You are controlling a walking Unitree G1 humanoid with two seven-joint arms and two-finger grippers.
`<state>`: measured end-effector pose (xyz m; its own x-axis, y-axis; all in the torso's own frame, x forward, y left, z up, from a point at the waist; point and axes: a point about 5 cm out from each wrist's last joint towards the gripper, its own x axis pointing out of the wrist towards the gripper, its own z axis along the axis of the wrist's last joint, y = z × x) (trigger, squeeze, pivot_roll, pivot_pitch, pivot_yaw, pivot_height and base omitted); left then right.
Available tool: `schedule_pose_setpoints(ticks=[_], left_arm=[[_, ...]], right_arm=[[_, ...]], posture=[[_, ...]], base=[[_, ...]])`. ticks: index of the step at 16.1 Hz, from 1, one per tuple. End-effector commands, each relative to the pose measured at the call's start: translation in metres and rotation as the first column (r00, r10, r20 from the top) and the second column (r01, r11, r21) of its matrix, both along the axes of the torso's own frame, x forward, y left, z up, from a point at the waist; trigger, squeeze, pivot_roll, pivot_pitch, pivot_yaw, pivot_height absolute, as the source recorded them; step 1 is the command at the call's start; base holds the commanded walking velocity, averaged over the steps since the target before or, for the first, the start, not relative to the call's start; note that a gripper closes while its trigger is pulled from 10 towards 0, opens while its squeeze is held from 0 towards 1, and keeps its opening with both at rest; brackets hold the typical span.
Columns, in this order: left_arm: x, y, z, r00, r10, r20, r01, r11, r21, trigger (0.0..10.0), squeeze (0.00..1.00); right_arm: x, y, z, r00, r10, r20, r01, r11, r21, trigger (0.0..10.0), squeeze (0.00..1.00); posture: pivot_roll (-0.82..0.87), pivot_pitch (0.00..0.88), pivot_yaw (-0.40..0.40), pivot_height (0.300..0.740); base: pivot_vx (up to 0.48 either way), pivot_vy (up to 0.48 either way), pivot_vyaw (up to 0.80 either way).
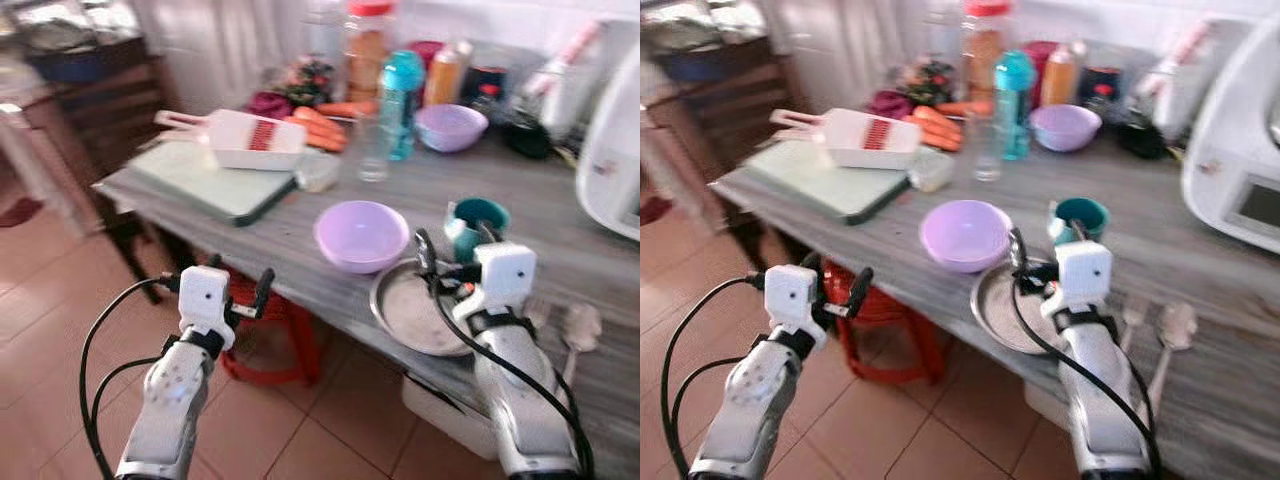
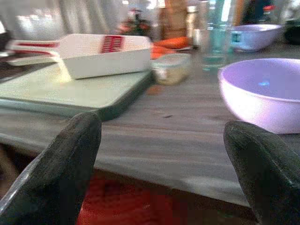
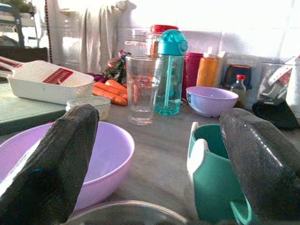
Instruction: Setting the table
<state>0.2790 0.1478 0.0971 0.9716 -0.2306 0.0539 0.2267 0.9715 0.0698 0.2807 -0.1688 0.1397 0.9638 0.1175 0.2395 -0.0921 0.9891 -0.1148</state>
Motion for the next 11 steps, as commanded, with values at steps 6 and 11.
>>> schedule_pose_setpoints(ticks=[6,11], left_arm=[[0.014,0.016,-0.001,0.981,0.187,0.044,-0.191,0.975,0.116,10.0,0.0],[0.024,0.027,0.001,0.956,0.285,0.066,-0.291,0.946,0.139,10.0,0.0]], right_arm=[[-0.005,0.014,0.008,0.999,0.03,0.018,-0.03,0.999,-0.045,10.0,0.0],[-0.004,0.018,0.011,0.999,0.042,0.023,-0.04,0.998,-0.052,10.0,0.0]], posture=[[0.06,0.0,0.072,0.74],[0.06,0.0,0.068,0.74]], base=[[0.0,0.0,0.8],[0.0,0.0,0.8]])
